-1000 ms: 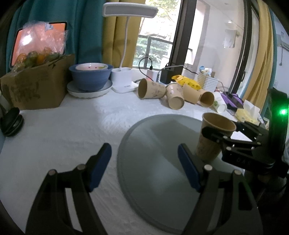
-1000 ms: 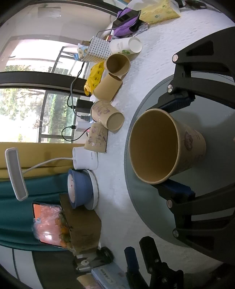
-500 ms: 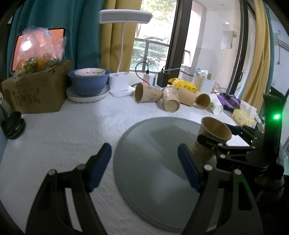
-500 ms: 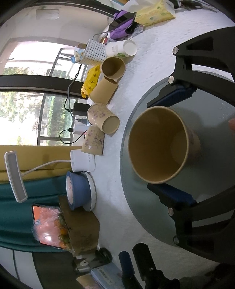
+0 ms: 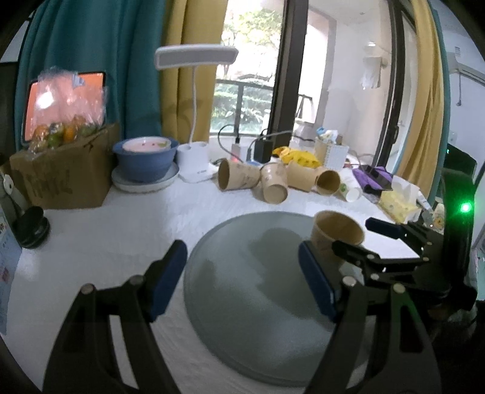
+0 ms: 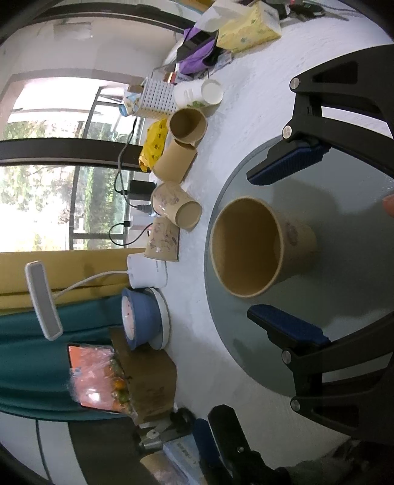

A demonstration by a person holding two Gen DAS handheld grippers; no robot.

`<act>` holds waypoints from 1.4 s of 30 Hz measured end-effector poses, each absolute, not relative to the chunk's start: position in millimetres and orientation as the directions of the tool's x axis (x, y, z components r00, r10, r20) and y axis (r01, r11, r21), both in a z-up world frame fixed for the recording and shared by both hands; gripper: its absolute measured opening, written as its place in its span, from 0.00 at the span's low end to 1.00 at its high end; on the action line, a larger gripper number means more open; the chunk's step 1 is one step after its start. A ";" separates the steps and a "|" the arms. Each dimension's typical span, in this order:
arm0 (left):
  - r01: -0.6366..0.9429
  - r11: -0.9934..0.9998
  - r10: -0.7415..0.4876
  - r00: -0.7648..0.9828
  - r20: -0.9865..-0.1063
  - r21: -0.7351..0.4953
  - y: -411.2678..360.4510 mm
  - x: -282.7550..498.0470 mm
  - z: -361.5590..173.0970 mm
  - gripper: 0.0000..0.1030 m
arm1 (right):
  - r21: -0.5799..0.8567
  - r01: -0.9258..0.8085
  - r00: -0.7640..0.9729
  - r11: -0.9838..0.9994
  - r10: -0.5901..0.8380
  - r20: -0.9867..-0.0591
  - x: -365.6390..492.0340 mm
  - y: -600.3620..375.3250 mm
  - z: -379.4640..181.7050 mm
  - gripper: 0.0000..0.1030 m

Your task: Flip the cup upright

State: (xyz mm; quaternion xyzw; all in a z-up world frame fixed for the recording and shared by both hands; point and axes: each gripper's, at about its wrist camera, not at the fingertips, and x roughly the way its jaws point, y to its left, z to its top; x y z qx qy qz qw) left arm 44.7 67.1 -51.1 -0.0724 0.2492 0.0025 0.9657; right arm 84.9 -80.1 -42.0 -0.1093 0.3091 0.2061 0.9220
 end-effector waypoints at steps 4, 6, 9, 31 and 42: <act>-0.021 0.991 -0.043 0.887 -0.459 -0.134 57.3 33.0 -42.9 0.75 | -0.069 -0.435 0.734 0.898 0.310 -0.605 71.8 -89.3 -32.7 0.81; -0.011 0.991 -0.050 0.893 -0.448 -0.132 51.9 26.9 -37.8 0.75 | -0.067 -0.429 0.741 0.901 0.309 -0.596 63.2 -95.8 -26.4 0.81; -0.001 0.992 -0.054 0.901 -0.431 -0.127 45.6 19.5 -30.9 0.75 | -0.070 -0.415 0.756 0.907 0.300 -0.582 51.3 -105.0 -16.7 0.81; 0.046 0.992 -0.076 0.959 -0.274 -0.114 10.1 -33.5 37.4 0.94 | -0.064 -0.379 0.844 0.923 0.316 -0.434 -22.8 -146.9 69.7 0.81; 0.019 0.996 -0.039 0.969 -0.243 -0.086 7.1 -44.5 47.5 0.94 | -0.060 -0.375 0.856 0.925 0.321 -0.406 -31.1 -150.9 79.9 0.81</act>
